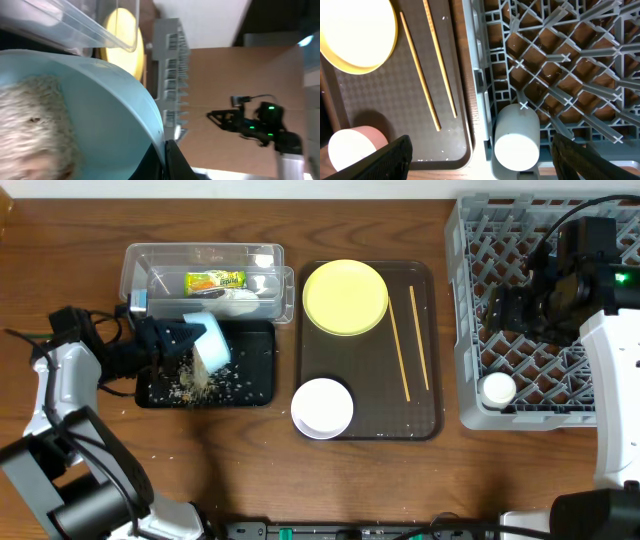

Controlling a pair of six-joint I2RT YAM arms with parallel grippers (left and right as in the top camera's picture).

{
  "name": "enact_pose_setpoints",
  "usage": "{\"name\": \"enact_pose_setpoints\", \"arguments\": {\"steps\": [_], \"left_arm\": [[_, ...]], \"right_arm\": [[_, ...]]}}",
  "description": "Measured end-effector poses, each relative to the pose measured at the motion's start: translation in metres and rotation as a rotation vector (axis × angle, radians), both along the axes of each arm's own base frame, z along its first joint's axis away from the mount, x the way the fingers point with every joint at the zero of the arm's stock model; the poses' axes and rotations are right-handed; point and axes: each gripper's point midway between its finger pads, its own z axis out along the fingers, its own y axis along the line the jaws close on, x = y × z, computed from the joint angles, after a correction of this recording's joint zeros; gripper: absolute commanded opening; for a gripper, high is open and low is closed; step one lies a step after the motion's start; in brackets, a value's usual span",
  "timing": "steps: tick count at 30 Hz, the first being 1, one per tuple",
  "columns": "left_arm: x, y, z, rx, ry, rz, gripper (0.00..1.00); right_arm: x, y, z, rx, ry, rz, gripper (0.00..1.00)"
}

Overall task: Sort waste into correct bins and load items into the dishwasher rack
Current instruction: 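Tip light-blue bowl with left gripper to pour rice onto black tray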

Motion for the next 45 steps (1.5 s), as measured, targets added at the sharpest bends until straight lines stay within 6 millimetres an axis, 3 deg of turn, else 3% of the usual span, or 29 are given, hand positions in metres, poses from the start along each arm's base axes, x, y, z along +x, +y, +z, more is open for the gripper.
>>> {"name": "enact_pose_setpoints", "arguments": {"steps": [10,24,34,45], "left_arm": [[0.005,0.000,-0.013,-0.151,0.051,0.004,0.06],[0.003,-0.002,-0.010,-0.260,0.196,0.028,0.06],[0.003,0.027,-0.009,-0.302,0.238,0.118,0.06],[0.004,0.030,-0.010,-0.324,0.271,0.131,0.06]], "right_arm": [[0.000,0.000,0.000,0.000,0.000,0.000,0.87],[0.000,0.000,0.000,0.000,0.000,0.000,0.87],[0.000,0.000,0.000,0.000,0.000,0.000,0.87],[0.000,0.000,0.000,0.000,-0.001,0.000,0.87]]}}
